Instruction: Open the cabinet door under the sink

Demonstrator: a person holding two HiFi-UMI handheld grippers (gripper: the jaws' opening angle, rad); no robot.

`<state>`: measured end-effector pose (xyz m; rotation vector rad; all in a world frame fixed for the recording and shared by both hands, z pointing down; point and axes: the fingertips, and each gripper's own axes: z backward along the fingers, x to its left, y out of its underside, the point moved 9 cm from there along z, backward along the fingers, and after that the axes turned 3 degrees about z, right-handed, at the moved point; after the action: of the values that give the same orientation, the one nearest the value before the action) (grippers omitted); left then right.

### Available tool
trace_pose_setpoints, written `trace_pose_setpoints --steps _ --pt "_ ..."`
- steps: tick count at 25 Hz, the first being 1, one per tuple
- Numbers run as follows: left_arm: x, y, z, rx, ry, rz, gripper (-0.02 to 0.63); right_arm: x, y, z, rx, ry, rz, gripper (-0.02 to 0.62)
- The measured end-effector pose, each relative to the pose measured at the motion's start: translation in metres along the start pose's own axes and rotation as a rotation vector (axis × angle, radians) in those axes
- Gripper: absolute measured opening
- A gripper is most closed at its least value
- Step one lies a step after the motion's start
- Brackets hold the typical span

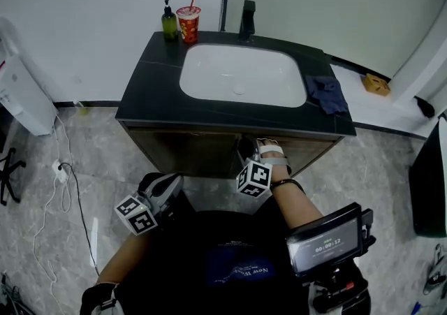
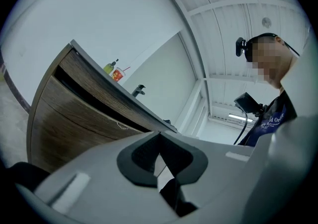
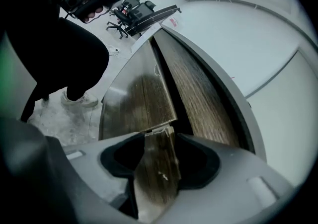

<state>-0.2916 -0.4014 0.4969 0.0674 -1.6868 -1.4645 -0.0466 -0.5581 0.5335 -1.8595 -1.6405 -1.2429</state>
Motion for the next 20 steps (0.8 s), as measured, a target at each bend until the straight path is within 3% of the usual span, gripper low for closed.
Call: trace_pose_setpoints --steps 8,10,13,15,17,20 --pt "0.002 0.001 0.003 -0.006 0.006 0.005 0.006 -0.002 -0.004 0.002 0.025 -0.042 0.014 0.192" --pt "0.0 0.001 0.005 -0.008 0.005 0.007 0.006 0.001 -0.005 -0.002 0.061 0.023 0.073 0.192" --pt "-0.001 -0.001 0.01 -0.012 -0.002 0.01 0.006 0.015 -0.003 -0.005 0.133 0.222 0.19 0.192" --pt "0.001 -0.002 0.013 -0.008 -0.011 0.01 0.006 0.02 -0.003 -0.007 0.15 0.304 0.199 0.199" --pt "0.003 -0.003 0.016 -0.007 -0.019 0.011 0.006 0.022 -0.004 -0.01 0.151 0.337 0.213 0.233" --pt "0.003 0.0 0.016 -0.008 -0.023 0.017 0.006 0.028 -0.003 -0.015 0.137 0.32 0.207 0.247"
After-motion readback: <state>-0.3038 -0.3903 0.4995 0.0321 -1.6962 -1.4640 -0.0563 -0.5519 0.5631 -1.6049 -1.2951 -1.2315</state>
